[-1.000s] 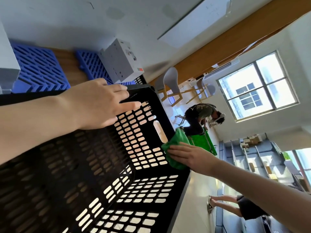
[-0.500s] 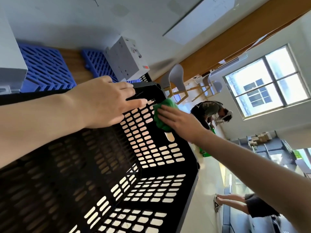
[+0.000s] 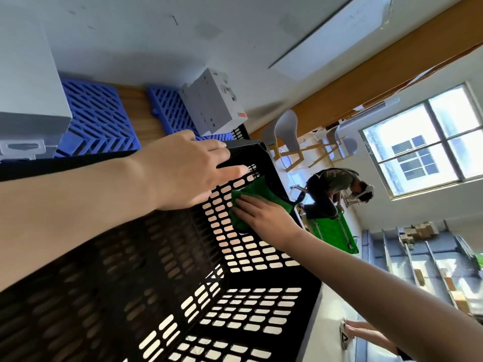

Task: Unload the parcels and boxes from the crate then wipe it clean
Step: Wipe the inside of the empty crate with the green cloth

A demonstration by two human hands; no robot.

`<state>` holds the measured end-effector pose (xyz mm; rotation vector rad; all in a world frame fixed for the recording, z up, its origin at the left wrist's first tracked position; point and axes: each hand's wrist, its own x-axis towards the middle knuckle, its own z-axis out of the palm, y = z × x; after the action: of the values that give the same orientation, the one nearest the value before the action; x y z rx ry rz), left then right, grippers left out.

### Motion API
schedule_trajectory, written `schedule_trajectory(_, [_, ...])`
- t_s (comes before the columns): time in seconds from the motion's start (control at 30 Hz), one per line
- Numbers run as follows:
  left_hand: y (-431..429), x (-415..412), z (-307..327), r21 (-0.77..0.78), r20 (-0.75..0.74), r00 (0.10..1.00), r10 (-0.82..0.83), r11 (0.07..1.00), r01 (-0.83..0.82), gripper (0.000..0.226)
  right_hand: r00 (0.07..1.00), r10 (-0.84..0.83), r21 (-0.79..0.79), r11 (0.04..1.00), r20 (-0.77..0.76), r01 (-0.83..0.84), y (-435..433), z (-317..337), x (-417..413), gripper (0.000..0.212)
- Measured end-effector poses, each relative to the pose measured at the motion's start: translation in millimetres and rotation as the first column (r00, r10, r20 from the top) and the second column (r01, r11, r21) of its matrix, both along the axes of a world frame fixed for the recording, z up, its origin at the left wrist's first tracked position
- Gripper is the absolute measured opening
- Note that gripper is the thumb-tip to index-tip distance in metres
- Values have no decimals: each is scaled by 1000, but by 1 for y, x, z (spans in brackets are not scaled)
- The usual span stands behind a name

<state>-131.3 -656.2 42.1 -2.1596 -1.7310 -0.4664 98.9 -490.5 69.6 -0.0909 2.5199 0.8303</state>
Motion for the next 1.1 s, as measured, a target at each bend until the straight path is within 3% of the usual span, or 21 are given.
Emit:
schedule_trajectory(0.07, [-1,0,0,-4,-3,1000,1,1000,-1,66,997,-28,3,1000,66,28,-1,-5,22,41])
schedule_trajectory(0.2, [0,0,2,-22,-2,1000,-5,1000,5,66,968,81,-114,992,236,-55,-9,-2,71,31])
schedule_trajectory(0.33, [1,0,2,-14,-4,1000,-7,1000,7,66,1000,-1,30,1000,-6,1,6,-2,36,49])
schedule_trajectory(0.4, [0,0,1,0,-7,1000,-2,1000,2,66,997,-63,63,996,-49,66,6,-3,28,50])
schedule_trajectory(0.57, [0,-1,0,2,-19,1000,-2,1000,3,67,967,29,-19,1000,254,-25,-9,4,66,44])
schedule_trajectory(0.73, [-1,-1,1,5,-17,1000,1,1000,-1,67,999,-35,84,996,4,35,11,12,20,55])
schedule_trajectory(0.8, [-1,-1,1,8,-22,1000,-2,1000,2,68,996,-31,67,997,83,26,8,8,33,52])
schedule_trajectory(0.9, [-2,-2,1,-2,-25,1000,5,1000,-5,67,917,39,9,999,397,-47,-6,7,66,41])
schedule_trajectory(0.93, [-2,-2,2,-9,-23,1000,2,1000,-2,66,897,48,16,998,438,-61,-5,11,65,41])
schedule_trajectory(1.1, [-2,-2,3,-25,-28,1000,8,1000,-9,65,999,-26,96,995,31,23,14,20,-1,50])
